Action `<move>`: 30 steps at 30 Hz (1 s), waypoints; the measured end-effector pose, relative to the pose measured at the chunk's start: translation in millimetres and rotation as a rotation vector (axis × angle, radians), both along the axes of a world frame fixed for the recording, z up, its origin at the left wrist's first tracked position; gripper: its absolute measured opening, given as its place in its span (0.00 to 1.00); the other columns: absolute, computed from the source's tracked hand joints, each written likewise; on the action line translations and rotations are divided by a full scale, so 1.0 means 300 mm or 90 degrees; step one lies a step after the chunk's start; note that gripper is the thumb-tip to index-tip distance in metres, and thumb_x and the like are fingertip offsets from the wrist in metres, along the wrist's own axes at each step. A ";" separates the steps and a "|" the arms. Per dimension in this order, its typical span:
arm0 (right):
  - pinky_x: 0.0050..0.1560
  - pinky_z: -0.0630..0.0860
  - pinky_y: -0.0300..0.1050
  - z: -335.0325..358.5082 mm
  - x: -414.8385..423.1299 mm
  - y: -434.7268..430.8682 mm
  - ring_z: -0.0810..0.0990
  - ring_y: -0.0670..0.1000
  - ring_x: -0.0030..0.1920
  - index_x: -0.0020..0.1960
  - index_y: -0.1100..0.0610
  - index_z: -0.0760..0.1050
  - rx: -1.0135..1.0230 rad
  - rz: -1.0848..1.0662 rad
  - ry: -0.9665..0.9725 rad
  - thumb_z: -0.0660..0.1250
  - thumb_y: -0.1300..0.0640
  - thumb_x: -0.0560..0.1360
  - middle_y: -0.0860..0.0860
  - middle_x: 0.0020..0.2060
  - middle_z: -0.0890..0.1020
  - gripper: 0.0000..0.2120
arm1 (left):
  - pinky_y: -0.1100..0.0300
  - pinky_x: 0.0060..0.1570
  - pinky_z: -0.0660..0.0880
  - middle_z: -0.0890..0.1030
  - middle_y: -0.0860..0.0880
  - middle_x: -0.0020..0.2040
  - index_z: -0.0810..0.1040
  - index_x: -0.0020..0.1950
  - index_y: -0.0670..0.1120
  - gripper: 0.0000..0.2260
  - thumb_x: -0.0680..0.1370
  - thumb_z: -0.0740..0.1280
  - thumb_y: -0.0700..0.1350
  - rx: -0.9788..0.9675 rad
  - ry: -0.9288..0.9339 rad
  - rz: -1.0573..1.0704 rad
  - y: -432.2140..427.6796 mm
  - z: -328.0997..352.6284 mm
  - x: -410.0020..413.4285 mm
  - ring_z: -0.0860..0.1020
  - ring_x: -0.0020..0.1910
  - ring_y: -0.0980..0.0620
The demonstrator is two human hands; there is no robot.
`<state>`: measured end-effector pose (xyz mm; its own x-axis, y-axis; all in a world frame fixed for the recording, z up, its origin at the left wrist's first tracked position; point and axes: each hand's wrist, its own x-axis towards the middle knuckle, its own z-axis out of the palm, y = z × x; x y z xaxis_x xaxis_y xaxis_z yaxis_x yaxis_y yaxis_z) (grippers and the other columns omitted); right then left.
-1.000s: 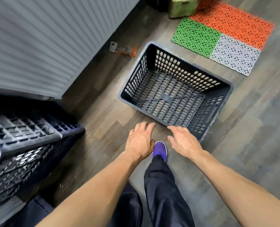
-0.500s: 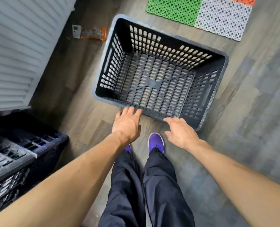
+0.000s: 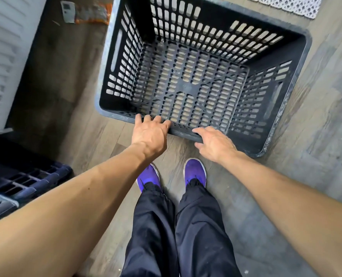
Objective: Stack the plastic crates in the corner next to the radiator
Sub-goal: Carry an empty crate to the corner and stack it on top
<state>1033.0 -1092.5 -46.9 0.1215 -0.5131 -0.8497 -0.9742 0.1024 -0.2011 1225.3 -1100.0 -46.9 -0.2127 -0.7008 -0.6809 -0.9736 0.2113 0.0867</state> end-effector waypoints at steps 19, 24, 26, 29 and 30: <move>0.54 0.72 0.52 0.289 -0.103 -0.175 0.78 0.61 0.58 0.63 0.48 0.73 -0.094 0.066 0.040 0.57 0.45 0.81 0.55 0.54 0.81 0.14 | 0.53 0.52 0.65 0.80 0.50 0.54 0.73 0.54 0.51 0.07 0.82 0.58 0.51 -0.073 0.069 -0.039 -0.195 0.210 -0.047 0.73 0.54 0.46; 0.46 0.70 0.50 0.407 -0.115 -0.252 0.78 0.58 0.53 0.48 0.49 0.74 -0.080 0.075 0.039 0.58 0.39 0.80 0.51 0.45 0.80 0.15 | 0.58 0.44 0.63 0.78 0.50 0.43 0.74 0.46 0.53 0.12 0.78 0.62 0.60 -0.062 0.122 0.012 -0.265 0.346 -0.033 0.67 0.44 0.51; 0.46 0.71 0.50 0.445 -0.116 -0.267 0.78 0.57 0.52 0.46 0.49 0.73 -0.084 0.077 0.040 0.58 0.36 0.78 0.50 0.45 0.80 0.17 | 0.58 0.42 0.62 0.77 0.50 0.42 0.77 0.50 0.53 0.13 0.79 0.62 0.60 -0.102 0.107 0.003 -0.264 0.400 -0.035 0.68 0.43 0.51; 0.45 0.70 0.48 0.494 -0.110 -0.276 0.79 0.57 0.53 0.51 0.50 0.77 -0.067 0.090 0.043 0.60 0.34 0.77 0.50 0.47 0.81 0.20 | 0.58 0.40 0.64 0.80 0.50 0.42 0.76 0.52 0.53 0.12 0.79 0.62 0.60 -0.137 0.109 -0.035 -0.240 0.450 -0.035 0.71 0.41 0.49; 0.46 0.70 0.48 0.516 -0.108 -0.276 0.79 0.57 0.55 0.56 0.50 0.78 -0.059 0.098 0.045 0.60 0.33 0.76 0.51 0.51 0.82 0.22 | 0.57 0.39 0.64 0.81 0.51 0.42 0.74 0.50 0.53 0.11 0.79 0.62 0.60 -0.139 0.110 -0.038 -0.225 0.469 -0.035 0.73 0.41 0.49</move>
